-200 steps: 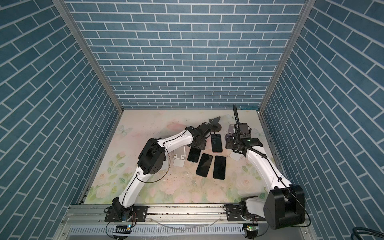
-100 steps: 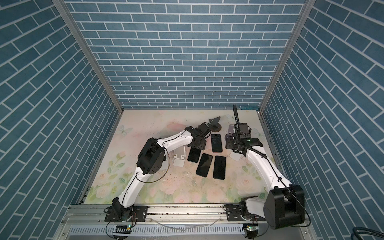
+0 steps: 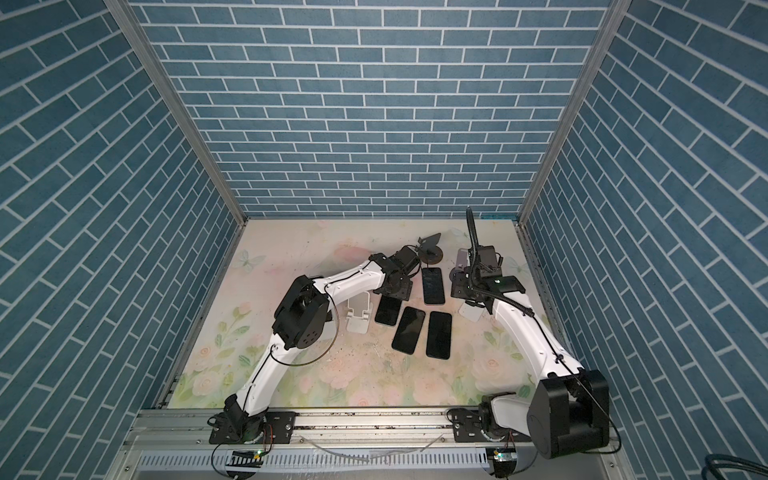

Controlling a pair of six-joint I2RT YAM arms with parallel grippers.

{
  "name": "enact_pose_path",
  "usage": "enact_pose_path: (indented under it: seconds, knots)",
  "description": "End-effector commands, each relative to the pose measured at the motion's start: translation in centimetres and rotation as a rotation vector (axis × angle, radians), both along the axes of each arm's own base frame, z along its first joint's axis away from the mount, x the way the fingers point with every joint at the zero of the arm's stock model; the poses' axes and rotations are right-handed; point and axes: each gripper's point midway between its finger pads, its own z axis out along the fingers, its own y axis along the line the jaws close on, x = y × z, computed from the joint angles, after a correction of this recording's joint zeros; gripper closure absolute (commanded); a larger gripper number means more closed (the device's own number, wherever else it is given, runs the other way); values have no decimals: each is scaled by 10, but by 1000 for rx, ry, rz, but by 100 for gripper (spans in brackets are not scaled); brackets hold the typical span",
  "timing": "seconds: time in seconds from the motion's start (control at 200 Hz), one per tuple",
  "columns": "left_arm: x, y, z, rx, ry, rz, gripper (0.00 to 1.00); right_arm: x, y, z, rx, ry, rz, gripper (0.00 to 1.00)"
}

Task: Remove the phone from the phone stand
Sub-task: 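Lay the teal phone flat on the table and open the left gripper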

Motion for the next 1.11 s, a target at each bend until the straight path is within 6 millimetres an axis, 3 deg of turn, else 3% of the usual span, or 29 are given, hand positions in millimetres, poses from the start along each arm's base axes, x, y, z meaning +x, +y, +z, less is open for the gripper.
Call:
enact_pose_path:
  seconds: [0.0, 0.5, 1.1]
  knots:
    - [1, 5, 16, -6, -22, 4, 18, -2, -1, -3, 8, 13, -5, 38]
    - [0, 6, 31, -28, -52, -4, 9, -4, 0, -2, 14, 11, -7, 38]
    - [1, -6, 85, -142, -165, -61, 8, -1, 1, 1, 17, 0, -8, 38]
